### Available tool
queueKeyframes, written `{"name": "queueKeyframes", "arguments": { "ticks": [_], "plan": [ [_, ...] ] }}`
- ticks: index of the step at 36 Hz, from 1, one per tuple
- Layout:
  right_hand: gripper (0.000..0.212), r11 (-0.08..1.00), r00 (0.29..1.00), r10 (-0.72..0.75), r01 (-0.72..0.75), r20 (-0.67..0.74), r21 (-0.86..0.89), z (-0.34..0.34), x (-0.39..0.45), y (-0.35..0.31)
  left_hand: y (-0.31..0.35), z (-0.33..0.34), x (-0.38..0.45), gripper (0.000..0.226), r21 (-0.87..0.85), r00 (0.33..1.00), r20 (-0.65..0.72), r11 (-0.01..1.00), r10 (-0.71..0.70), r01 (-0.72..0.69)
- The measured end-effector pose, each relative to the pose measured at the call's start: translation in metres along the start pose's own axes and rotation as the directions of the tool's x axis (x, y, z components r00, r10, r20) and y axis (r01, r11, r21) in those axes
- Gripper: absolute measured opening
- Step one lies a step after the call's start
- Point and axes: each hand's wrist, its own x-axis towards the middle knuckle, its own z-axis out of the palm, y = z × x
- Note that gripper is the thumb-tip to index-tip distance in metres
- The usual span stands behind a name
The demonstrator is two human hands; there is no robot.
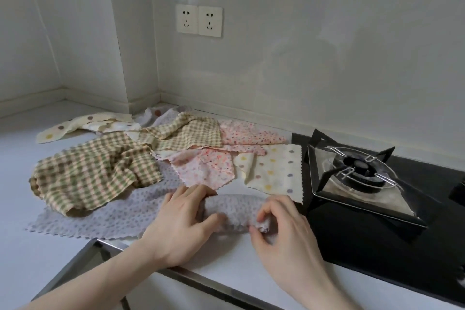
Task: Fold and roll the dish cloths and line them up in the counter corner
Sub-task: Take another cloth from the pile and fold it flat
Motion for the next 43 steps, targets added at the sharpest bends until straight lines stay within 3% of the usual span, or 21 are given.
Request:
{"name": "queueKeyframes", "arguments": {
  "ticks": [5, 9, 11, 15, 20, 26, 32, 37, 43],
  "plan": [
    [0.023, 0.987, 0.996, 0.091, -0.091, 0.004, 0.132, -0.011, 0.003, -0.009, 0.003, -0.005, 0.0, 0.015, -0.017, 0.999, -0.038, 1.0, -0.001, 0.0],
    [0.025, 0.946, 0.967, 0.246, -0.256, 0.073, 0.2, -0.021, 0.008, -0.017, 0.01, -0.014, -0.001, 0.011, -0.007, 0.999, 0.024, 0.999, -0.032, 0.032],
    [0.028, 0.897, 0.923, 0.35, -0.38, 0.159, 0.226, -0.029, 0.01, -0.025, 0.019, -0.026, 0.001, 0.011, -0.043, 0.991, 0.089, 0.994, -0.099, 0.103],
    [0.031, 0.695, 0.769, 0.534, -0.636, 0.351, 0.337, -0.069, 0.019, -0.065, 0.063, -0.065, 0.007, 0.014, -0.048, 0.945, 0.265, 0.977, -0.19, 0.21],
    [0.049, 0.628, 0.749, 0.554, -0.663, 0.363, 0.407, -0.15, 0.018, -0.115, 0.125, -0.136, -0.001, 0.015, -0.271, 0.928, 0.283, 0.908, -0.243, 0.321],
    [0.042, 0.587, 0.727, 0.562, -0.686, 0.394, 0.43, -0.24, -0.003, -0.145, 0.188, -0.193, -0.011, 0.01, -0.429, 0.931, 0.364, 0.88, -0.037, 0.203],
    [0.026, 0.559, 0.693, 0.629, -0.718, 0.352, 0.415, -0.305, -0.031, -0.147, 0.241, -0.192, -0.001, 0.04, -0.41, 0.911, 0.411, 0.901, 0.045, 0.141],
    [0.01, 0.507, 0.641, 0.7, -0.757, 0.314, 0.412, -0.351, -0.053, -0.134, 0.293, -0.174, 0.01, 0.048, -0.451, 0.88, 0.457, 0.887, 0.131, 0.103],
    [0.012, 0.396, 0.543, 0.805, -0.792, 0.238, 0.465, -0.411, -0.087, -0.105, 0.363, -0.141, 0.033, 0.03, -0.456, 0.793, 0.55, 0.89, 0.262, 0.022]
  ]
}}
